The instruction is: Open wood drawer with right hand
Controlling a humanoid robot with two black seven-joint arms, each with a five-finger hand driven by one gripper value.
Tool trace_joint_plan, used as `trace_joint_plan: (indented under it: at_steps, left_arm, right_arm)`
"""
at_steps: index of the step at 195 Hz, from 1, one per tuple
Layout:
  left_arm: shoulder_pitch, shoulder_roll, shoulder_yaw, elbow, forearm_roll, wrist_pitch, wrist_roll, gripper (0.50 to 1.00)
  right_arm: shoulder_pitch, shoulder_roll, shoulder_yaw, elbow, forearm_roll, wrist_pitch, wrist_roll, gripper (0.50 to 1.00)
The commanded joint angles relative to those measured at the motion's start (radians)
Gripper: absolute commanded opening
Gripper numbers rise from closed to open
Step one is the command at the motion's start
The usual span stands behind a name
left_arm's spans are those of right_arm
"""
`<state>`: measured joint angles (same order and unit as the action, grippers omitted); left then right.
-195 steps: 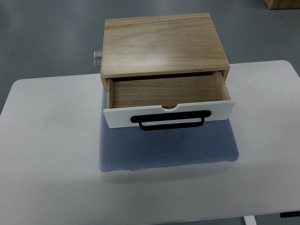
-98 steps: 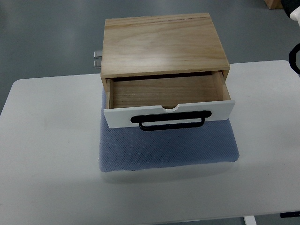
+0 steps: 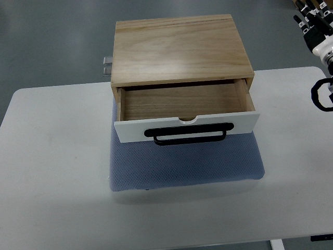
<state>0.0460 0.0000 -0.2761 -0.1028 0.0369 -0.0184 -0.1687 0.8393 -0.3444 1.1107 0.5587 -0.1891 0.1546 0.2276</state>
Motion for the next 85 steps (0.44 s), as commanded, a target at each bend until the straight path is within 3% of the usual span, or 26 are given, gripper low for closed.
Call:
trace_joint_plan:
  at_steps: [1,85]
  left_arm:
    - [0.0,0.0,0.0,0.0,0.0,0.0,0.0,1.0]
    - [0.0,0.0,0.0,0.0,0.0,0.0,0.0,1.0]
  right_arm:
    - [-0.011,0.005,0.0,-0.003,-0.001,-0.004,-0.001,0.944]
    - [-0.02,0.016,0.003,0.003,0.005,-0.01,0.007,0.944]
